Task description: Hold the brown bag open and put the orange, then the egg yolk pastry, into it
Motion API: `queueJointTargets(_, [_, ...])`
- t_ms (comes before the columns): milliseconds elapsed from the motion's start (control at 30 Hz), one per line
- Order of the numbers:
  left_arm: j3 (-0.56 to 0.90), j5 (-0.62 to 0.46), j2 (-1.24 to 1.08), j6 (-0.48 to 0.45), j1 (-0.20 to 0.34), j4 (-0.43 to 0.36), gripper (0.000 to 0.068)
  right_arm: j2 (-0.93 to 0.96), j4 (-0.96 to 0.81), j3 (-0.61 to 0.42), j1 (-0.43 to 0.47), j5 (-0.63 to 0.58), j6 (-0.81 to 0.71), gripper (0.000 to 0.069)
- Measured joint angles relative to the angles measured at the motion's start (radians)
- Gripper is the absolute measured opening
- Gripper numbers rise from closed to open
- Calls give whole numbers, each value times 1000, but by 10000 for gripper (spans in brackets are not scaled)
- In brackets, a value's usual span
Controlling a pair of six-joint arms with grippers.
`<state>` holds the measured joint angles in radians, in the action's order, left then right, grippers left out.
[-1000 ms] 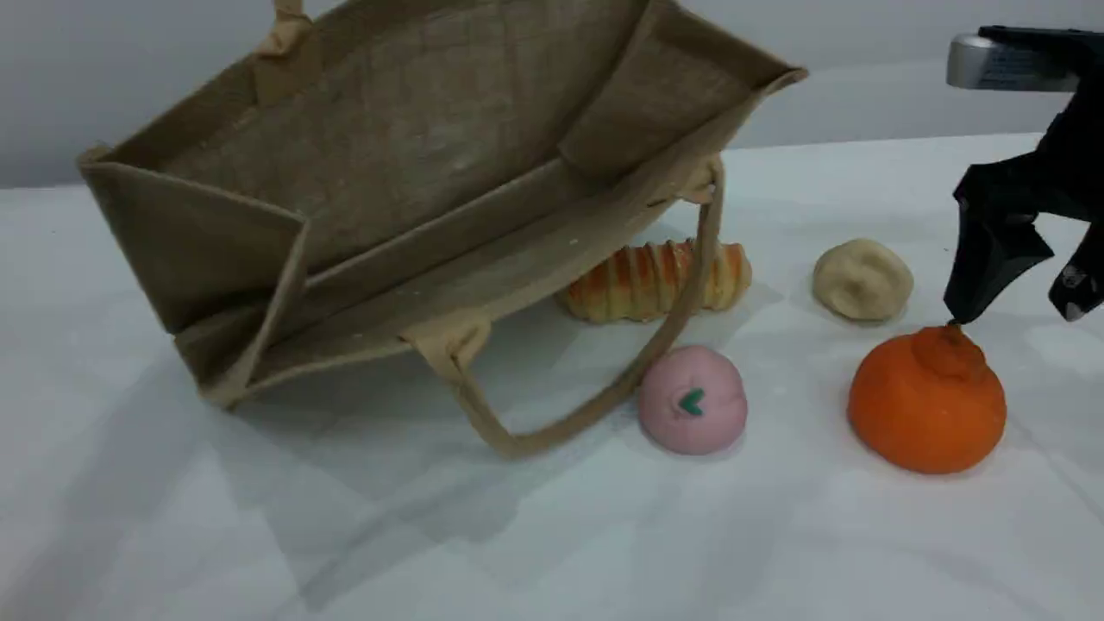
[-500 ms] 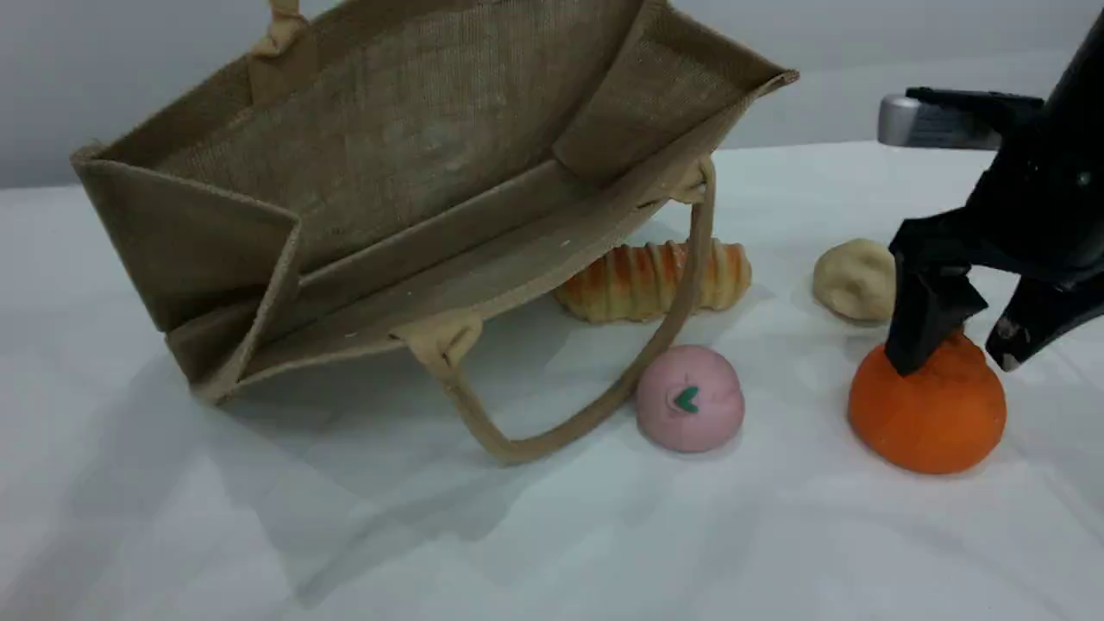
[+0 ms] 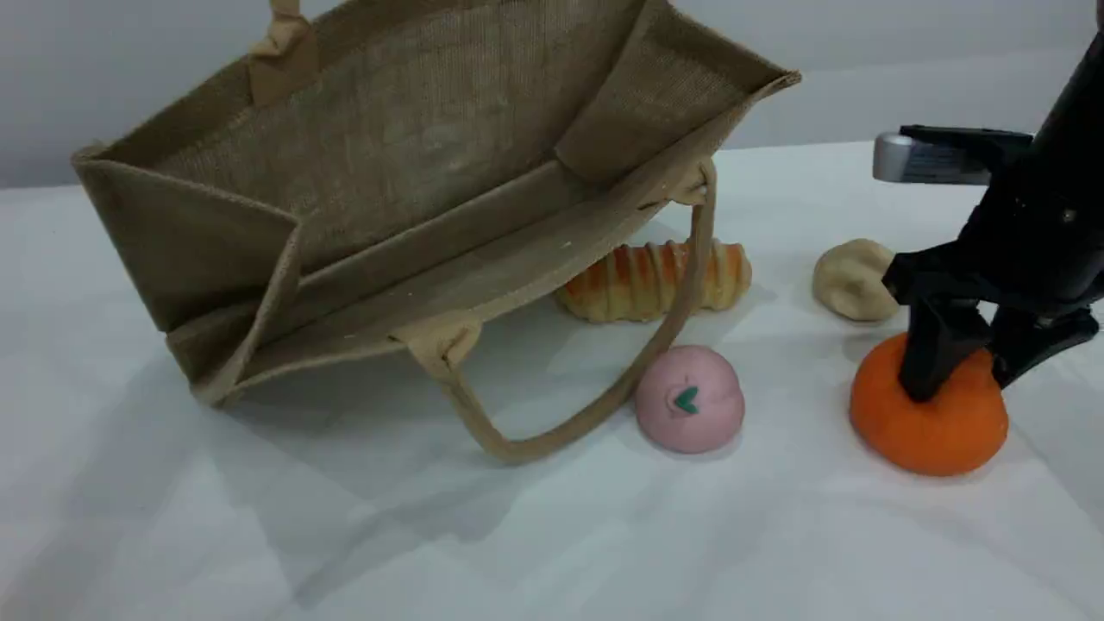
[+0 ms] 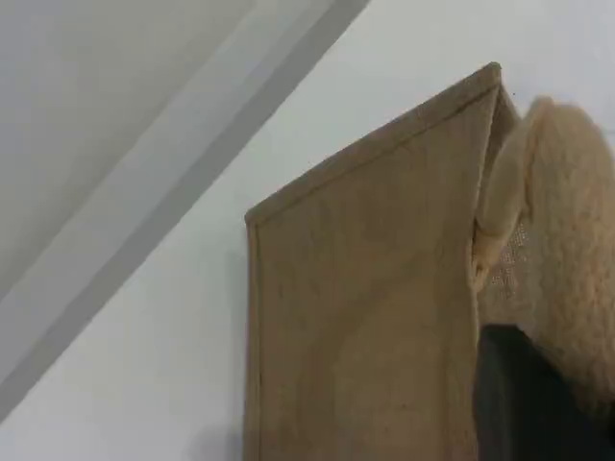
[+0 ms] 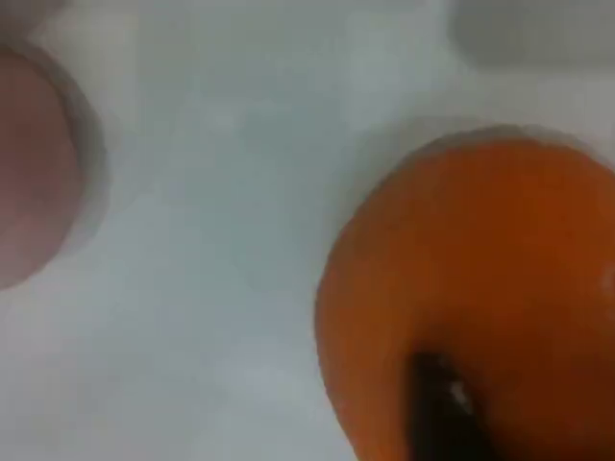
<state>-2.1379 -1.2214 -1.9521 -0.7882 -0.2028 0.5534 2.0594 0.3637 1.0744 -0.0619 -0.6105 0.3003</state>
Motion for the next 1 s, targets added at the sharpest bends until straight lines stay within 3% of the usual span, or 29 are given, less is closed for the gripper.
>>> queueJointTargets(133, [0, 0, 0, 0, 0, 0, 72, -1, 0, 0, 0, 0, -3, 79])
queueJointTargets(200, [0, 0, 0, 0, 0, 0, 72, -10, 1, 0, 0, 0, -3, 47])
queueJointTargets(500, [0, 0, 0, 0, 0, 0, 72, -174, 62, -10, 0, -24, 4, 41])
queueJointTargets(733, [0, 0, 0, 0, 0, 0, 72, -410, 241, -120, 0, 36, 144, 41])
queueJointTargets(1000, [0, 0, 0, 11, 0, 0, 72, -642, 448, -242, 0, -13, 384, 41])
